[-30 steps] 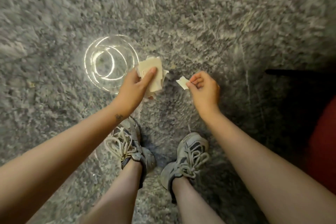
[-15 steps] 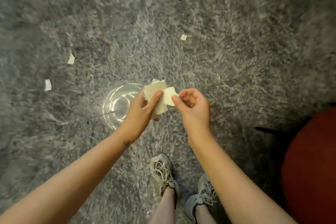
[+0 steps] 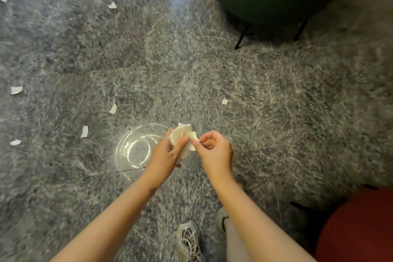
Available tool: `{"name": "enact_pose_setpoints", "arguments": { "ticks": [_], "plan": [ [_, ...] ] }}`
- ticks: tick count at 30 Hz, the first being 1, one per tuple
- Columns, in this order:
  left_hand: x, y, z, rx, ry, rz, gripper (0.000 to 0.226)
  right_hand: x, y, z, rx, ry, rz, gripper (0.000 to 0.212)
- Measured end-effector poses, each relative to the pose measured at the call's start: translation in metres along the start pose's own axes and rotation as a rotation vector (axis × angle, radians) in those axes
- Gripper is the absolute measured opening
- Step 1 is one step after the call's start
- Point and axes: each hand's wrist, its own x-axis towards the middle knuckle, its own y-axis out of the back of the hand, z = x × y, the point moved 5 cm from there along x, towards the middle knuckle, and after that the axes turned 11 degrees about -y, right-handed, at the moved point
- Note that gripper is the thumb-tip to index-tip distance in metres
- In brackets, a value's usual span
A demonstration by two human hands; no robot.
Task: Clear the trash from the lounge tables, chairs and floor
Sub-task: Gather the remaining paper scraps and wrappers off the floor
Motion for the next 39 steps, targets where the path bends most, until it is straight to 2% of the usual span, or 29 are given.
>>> {"name": "enact_pose_setpoints", "arguments": {
  "ticks": [5, 7, 14, 19, 23, 27, 31, 35, 39],
  "plan": [
    [0.043, -0.009, -0.001, 0.081, 0.011, -0.082, 0.024, 0.049, -0.005, -0.008, -0.019, -0.035, -0.048, 0.024],
    [0.07, -0.014, -0.004, 0.062, 0.038, -0.105, 0.017, 0.078, -0.009, -0.014, -0.026, -0.056, -0.086, 0.024],
    [0.177, -0.024, -0.014, -0.031, 0.122, 0.089, 0.023, 0.201, -0.024, -0.037, -0.078, -0.07, -0.29, 0.019],
    [0.249, -0.034, -0.059, -0.032, 0.185, 0.232, 0.023, 0.33, -0.007, 0.008, -0.196, -0.14, -0.124, 0.017],
    [0.293, -0.044, -0.113, -0.033, 0.186, 0.245, 0.026, 0.42, -0.007, 0.076, -0.309, -0.281, 0.018, 0.014],
    [0.329, -0.056, -0.179, -0.017, 0.181, 0.228, 0.028, 0.489, -0.024, 0.141, -0.403, -0.324, 0.095, 0.02],
    [0.346, -0.067, -0.243, -0.035, 0.18, 0.217, 0.029, 0.538, -0.056, 0.205, -0.466, -0.418, 0.08, 0.022],
    [0.348, -0.072, -0.29, -0.056, 0.199, 0.226, 0.024, 0.564, -0.083, 0.244, -0.455, -0.433, 0.166, 0.044],
    [0.337, -0.069, -0.309, -0.102, 0.204, 0.28, 0.01, 0.57, -0.09, 0.255, -0.46, -0.45, 0.274, 0.035]
  ]
}}
